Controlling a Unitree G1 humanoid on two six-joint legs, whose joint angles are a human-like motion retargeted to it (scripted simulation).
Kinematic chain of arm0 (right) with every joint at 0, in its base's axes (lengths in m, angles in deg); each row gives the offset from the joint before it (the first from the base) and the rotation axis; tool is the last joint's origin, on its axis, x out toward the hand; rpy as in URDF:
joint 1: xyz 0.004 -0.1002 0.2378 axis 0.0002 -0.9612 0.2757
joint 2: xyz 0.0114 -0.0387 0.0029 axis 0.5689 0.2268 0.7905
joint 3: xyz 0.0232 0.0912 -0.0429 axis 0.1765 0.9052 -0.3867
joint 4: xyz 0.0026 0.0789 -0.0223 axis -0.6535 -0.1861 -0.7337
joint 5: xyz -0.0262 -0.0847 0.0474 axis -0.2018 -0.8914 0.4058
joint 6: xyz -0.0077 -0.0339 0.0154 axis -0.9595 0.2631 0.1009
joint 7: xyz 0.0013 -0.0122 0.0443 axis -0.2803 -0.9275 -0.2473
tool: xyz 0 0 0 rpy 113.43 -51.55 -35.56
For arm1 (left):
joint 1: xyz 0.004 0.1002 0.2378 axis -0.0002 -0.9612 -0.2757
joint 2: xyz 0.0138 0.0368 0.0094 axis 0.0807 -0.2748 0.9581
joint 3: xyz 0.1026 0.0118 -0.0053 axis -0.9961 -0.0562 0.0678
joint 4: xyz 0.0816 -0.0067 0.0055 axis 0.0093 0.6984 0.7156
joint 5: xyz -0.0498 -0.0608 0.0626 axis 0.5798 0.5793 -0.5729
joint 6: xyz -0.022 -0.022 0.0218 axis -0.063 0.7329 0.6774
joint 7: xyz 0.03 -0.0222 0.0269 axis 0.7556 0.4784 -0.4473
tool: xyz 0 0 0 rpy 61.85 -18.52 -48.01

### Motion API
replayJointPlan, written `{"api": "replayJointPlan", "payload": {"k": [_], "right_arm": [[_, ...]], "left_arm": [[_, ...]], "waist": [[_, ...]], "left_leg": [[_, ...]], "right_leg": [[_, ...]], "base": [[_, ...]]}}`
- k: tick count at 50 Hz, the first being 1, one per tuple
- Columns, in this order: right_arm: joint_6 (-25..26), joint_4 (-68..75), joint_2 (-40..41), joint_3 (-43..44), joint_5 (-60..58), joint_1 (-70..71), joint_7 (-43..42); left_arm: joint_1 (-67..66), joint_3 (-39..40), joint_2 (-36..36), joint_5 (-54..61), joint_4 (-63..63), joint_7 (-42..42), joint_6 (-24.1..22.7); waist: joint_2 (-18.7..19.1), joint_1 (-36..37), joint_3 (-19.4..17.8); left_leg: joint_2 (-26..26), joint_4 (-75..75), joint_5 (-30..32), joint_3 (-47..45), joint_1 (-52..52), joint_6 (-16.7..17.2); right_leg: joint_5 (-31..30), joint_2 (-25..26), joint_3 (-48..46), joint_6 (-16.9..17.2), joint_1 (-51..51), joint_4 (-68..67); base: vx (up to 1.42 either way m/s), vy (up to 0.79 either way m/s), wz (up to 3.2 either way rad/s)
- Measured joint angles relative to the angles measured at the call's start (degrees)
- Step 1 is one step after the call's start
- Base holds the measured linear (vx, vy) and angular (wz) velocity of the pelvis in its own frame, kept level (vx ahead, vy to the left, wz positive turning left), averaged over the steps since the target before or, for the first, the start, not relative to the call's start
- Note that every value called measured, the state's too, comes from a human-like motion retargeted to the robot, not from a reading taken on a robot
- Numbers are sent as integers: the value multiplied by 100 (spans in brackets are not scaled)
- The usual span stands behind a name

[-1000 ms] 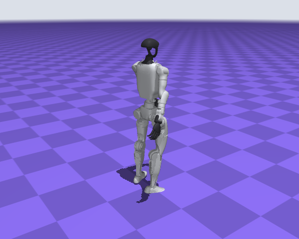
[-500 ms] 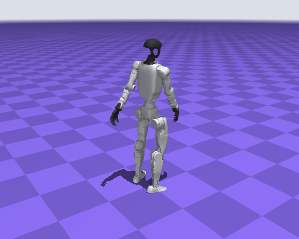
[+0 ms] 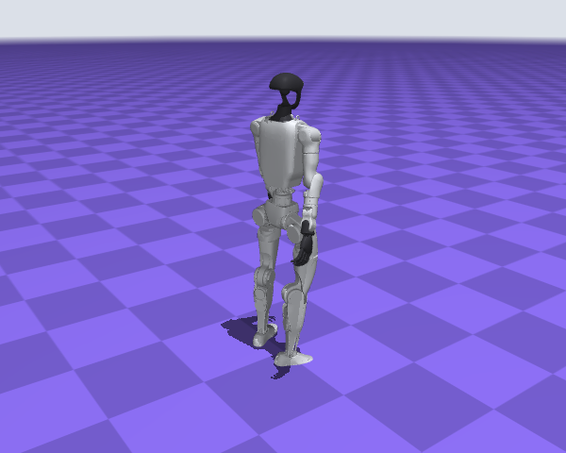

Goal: Upper body actions

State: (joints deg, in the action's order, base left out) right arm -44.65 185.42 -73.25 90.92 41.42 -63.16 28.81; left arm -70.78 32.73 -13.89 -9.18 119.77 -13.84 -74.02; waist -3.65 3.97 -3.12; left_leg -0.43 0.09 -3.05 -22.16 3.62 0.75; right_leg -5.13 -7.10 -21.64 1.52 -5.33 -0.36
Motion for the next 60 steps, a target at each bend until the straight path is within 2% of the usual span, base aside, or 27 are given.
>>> {"api": "replayJointPlan", "payload": {"k": [3,9,12,15,20,22,25,28,31,35,40,44,48,50,52,53,55,60], "right_arm": [[421,0,-223,413,449,-672,-84],[471,0,-305,1130,1011,-1371,-596],[569,0,-270,1050,1346,-1293,-623],[689,0,-207,603,1618,-887,-585],[250,0,140,-501,865,628,-99],[-173,-102,352,-794,377,1294,419],[-652,-1063,793,-1203,-35,1954,1157],[-1001,-1924,1117,-1635,174,2443,1327],[-1319,-2669,1338,-1994,427,2855,1278],[-1655,-3364,1412,-2274,365,3038,1297],[-1871,-3670,1175,-2394,-157,2672,1139],[-1670,-2944,874,-2083,-616,1946,777],[-1073,-1256,656,-1368,-928,1466,359],[-494,-145,478,-900,-975,1347,279],[537,0,198,-565,-792,822,556],[862,0,83,-460,-665,596,666],[1179,0,-151,-233,-310,80,739],[364,0,-324,549,-25,-684,159]], "left_arm": [[442,-251,-46,-125,-720,-99,-281],[547,-564,230,-438,-1777,-160,-683],[254,-553,260,-450,-1764,-164,-731],[-185,-464,215,-371,-1369,-138,-679],[-1293,360,194,-52,155,-529,-700],[-1743,884,289,107,782,-665,-509],[-2539,1701,483,421,1689,-817,-57],[-3413,2130,560,867,1810,-823,367],[-4104,2445,572,855,1810,-702,433],[-4465,2280,643,722,1810,-622,385],[-3808,1684,656,885,1810,-799,574],[-2312,1067,545,906,1810,-679,493],[-918,691,225,647,1290,-504,382],[-343,437,64,442,799,-230,226],[229,117,-53,319,262,-57,-35],[432,1,-100,279,35,-54,-139],[844,-204,-165,161,-559,-141,-362],[1194,-396,-91,289,-1585,-449,-748]], "waist": [[34,-53,-9],[38,-3,-45],[50,25,-17],[71,76,-7],[100,139,63],[123,99,74],[167,49,88],[183,1,108],[210,4,141],[216,-39,180],[141,-169,183],[72,-118,206],[3,-106,173],[-22,-134,171],[-13,-133,141],[1,-124,133],[36,-118,116],[100,-145,54]], "left_leg": [[-16,-22,-12,33,-49,-6],[19,-49,-33,92,-71,-5],[35,-45,-39,121,-84,-8],[55,-25,-44,139,-63,-14],[47,34,-74,0,38,-3],[28,51,-91,-78,95,13],[-9,78,-120,-220,181,47],[-39,100,-137,-323,238,80],[-72,113,-150,-400,259,110],[-98,104,-151,-403,234,121],[-66,86,-112,-291,179,100],[-16,64,-82,-205,116,65],[18,35,-54,-107,78,30],[26,26,-42,-80,57,15],[16,24,-43,-108,42,1],[9,24,-47,-126,37,-4],[1,21,-63,-159,31,-13],[-2,0,-103,-166,24,-25]], "right_leg": [[6,8,-50,-3,6,14],[15,-25,-73,-17,8,16],[22,-25,-52,-16,24,15],[19,-20,55,-19,51,-1],[-5,3,274,-20,151,-61],[-14,26,402,-19,191,-93],[-29,69,614,-14,263,-141],[-40,107,767,-15,315,-166],[-43,130,900,1,378,-200],[-31,135,927,24,397,-215],[4,101,785,21,325,-211],[9,53,515,7,232,-145],[4,22,260,22,94,-66],[-6,10,133,41,38,-26],[-21,10,49,57,16,2],[-28,14,35,60,19,8],[-48,21,35,56,44,10],[-84,22,99,47,98,0]], "base": [[0,0,0],[0,0,0],[0,0,0],[0,0,0],[0,0,-21],[1,-2,-40],[3,0,-44],[2,0,-32],[-1,1,-23],[0,-1,5],[2,-3,33],[-1,1,28],[-3,-1,30],[-1,-1,13],[0,0,0],[1,1,-22],[2,2,-33],[-2,-1,-32]]}}
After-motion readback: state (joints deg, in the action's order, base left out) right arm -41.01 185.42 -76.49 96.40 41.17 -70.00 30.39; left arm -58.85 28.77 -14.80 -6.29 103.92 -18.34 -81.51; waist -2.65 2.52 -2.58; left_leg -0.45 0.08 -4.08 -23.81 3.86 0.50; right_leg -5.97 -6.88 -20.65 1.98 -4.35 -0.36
